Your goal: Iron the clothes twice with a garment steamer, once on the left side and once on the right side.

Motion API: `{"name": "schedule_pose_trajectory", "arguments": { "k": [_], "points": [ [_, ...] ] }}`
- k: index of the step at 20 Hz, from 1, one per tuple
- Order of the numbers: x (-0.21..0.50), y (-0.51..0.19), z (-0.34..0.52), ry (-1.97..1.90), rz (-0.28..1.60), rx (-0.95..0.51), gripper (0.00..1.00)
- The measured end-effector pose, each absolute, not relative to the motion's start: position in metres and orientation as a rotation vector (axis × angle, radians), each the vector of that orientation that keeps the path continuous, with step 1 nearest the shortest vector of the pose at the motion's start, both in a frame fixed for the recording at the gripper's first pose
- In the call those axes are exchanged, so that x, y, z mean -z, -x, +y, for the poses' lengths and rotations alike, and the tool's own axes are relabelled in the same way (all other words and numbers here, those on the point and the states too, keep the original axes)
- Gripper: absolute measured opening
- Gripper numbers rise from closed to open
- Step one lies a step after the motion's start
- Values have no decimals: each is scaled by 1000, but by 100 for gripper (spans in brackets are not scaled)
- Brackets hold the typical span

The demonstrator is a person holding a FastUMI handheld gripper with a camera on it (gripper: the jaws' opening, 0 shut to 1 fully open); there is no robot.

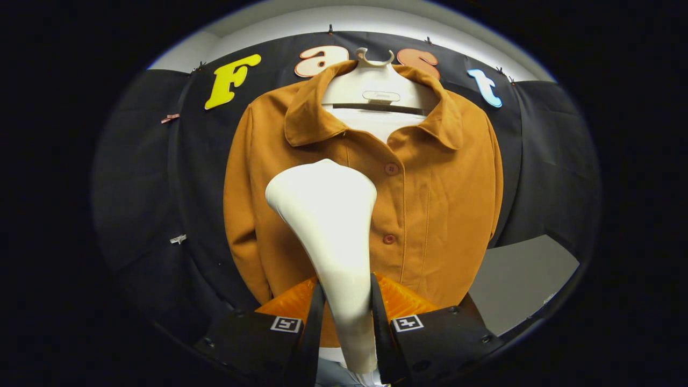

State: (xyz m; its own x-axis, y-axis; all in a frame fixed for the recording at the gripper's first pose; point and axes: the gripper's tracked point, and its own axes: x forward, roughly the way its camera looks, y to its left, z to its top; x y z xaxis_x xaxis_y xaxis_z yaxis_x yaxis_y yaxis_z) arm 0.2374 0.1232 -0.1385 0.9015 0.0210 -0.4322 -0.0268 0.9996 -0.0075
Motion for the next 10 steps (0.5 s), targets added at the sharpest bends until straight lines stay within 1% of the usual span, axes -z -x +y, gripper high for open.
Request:
{"name": "schedule_pose_trajectory", "arguments": {
  "k": [10],
  "points": [
    [209,-250,135,-9,617,-6,47]
  ]
}}
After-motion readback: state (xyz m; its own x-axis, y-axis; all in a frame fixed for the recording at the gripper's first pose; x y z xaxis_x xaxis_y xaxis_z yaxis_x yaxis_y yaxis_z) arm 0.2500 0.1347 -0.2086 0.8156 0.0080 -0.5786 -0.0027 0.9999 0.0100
